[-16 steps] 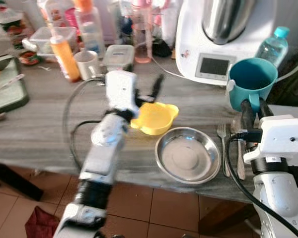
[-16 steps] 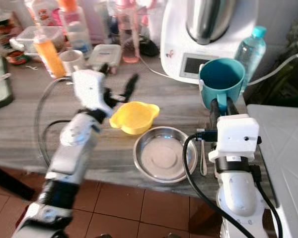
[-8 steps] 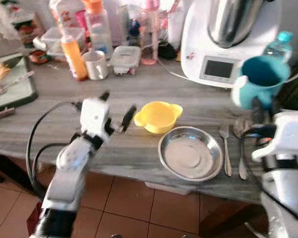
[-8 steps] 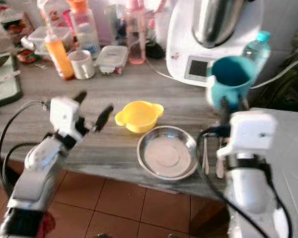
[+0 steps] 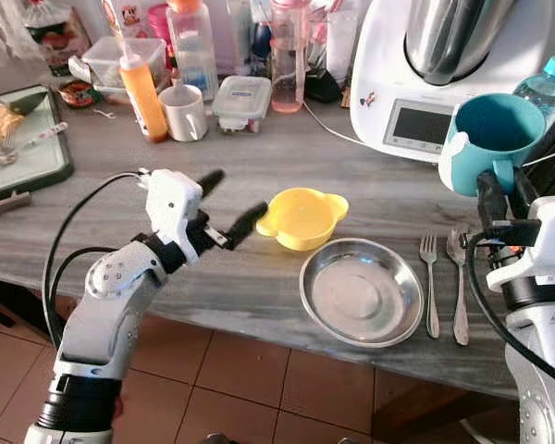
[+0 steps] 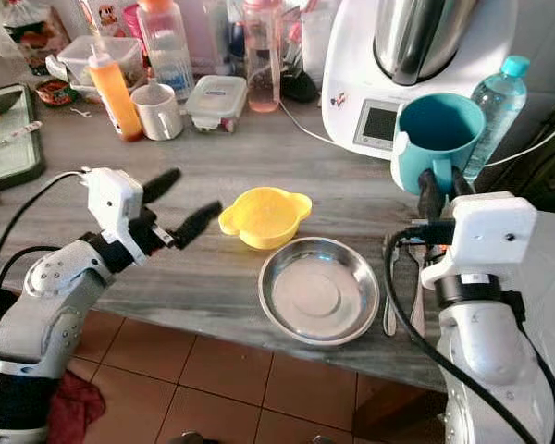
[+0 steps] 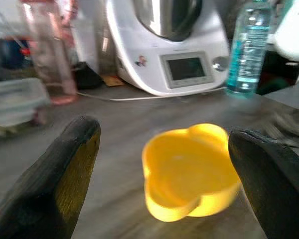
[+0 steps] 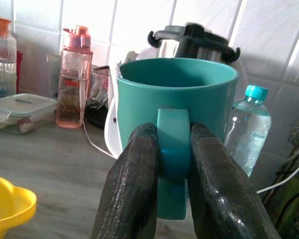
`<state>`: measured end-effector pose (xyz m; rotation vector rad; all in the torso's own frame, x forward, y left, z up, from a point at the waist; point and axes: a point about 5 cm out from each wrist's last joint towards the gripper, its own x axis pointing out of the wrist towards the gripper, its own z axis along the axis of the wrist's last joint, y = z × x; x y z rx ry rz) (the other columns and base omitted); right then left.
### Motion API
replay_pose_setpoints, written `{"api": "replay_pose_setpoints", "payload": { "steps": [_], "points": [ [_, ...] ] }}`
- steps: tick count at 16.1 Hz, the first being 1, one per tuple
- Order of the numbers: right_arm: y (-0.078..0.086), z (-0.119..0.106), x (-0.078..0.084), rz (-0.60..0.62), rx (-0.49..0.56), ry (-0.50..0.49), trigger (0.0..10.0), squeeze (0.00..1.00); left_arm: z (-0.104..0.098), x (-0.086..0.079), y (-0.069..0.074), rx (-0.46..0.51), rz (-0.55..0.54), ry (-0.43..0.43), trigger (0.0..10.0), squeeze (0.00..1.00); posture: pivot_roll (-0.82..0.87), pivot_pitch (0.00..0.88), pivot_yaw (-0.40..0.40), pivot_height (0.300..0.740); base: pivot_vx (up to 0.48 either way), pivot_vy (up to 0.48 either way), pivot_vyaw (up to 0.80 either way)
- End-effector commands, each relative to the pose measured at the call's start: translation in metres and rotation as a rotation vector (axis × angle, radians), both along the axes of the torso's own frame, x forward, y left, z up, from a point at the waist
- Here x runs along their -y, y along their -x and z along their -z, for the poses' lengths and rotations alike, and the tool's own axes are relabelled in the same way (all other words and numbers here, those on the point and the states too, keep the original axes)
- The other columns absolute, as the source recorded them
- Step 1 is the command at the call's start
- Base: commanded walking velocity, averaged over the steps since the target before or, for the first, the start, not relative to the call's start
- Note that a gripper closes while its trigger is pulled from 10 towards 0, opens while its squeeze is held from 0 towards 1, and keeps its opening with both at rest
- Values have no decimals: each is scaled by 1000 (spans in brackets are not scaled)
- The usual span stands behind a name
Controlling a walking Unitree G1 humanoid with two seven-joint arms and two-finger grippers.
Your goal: Setting the table
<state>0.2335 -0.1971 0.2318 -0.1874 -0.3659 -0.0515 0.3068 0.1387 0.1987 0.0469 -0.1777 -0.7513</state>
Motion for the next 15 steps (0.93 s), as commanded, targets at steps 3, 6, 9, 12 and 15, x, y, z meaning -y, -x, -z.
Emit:
{"api": "replay_pose_setpoints", "payload": {
  "steps": [3, 6, 9, 12, 15],
  "points": [
    [-4, 0, 5, -44, -28, -35, 10000, 0, -15, 11, 3, 19, 104, -5, 10000, 0, 40, 165, -6, 714, 0, 0, 0],
    [-11, 6, 7, -108, -69, -88, 10000, 0, -13, 15, 6, -1, 140, -12, 10000, 0, 39, 172, -3, 714, 0, 0, 0],
    [-12, 14, 12, -123, -108, -134, 10000, 0, -13, 18, 8, -12, 156, -8, 10000, 0, 43, 174, -2, 714, 0, 0, 0],
    [-8, 26, 15, -159, -152, -168, 10000, 0, -13, 19, 10, -28, 190, -21, 10000, 0, 43, 172, 3, 714, 0, 0, 0],
    [-7, 27, 15, -191, -166, -169, 10000, 0, -9, 18, 14, -51, 240, -55, 10000, 0, 40, 174, 5, 714, 0, 0, 0]
  ]
}}
